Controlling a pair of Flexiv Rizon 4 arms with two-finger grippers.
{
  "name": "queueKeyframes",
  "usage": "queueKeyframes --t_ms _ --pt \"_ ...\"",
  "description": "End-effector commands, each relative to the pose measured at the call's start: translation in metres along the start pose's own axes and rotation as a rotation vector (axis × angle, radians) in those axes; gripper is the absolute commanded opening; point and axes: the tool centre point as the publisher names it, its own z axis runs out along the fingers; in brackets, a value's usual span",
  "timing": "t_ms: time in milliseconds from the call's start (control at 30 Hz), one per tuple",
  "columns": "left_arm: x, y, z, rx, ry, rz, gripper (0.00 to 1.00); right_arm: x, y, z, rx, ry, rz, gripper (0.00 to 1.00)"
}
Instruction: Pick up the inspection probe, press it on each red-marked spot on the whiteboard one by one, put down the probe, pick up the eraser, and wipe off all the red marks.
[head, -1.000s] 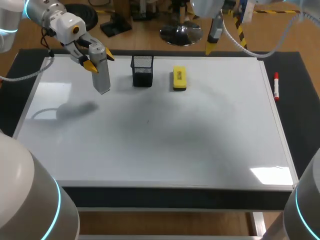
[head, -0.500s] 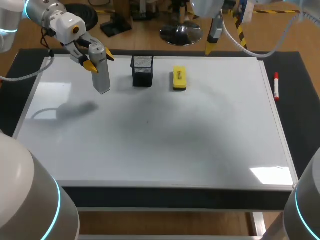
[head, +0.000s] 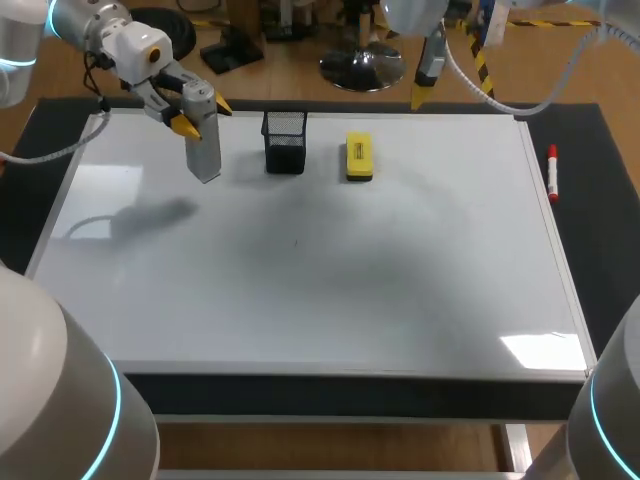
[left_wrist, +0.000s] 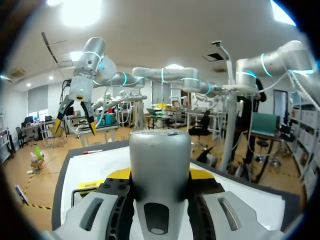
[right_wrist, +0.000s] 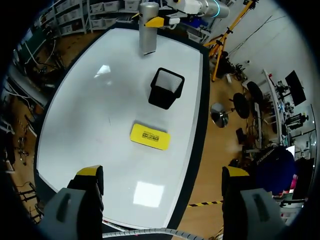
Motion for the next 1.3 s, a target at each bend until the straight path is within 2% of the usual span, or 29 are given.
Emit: queueKeyframes --t_ms 33,400,633,833,1000,1300 --pt "0.005 -0.007 0.01 -0.028 -0.084 -0.013 0.0 0.0 0.0 -0.001 0.003 0.003 -0.001 1.0" --pt "-0.011 -0.031 -0.001 -0.045 -0.237 -0.046 0.0 0.0 0.0 -0.001 0.003 0.003 -0.001 1.0" --pt "-0.032 -0.046 -0.007 -0.046 -0.315 -0.057 0.0 0.0 0.0 -0.001 0.003 0.003 -0.001 1.0" --pt "-0.054 -0.06 -0.01 -0.025 -0.382 -0.025 0.0 0.0 0.0 -0.001 0.003 0.003 -0.001 1.0" --pt "-0.072 -0.07 -0.009 -0.003 -0.39 0.003 0.0 0.0 0.0 -0.001 0.003 0.003 -0.001 1.0" --pt "-0.102 -0.078 -0.002 0.034 -0.471 0.006 0.0 0.0 0.0 -0.001 0.003 0.003 -0.001 1.0"
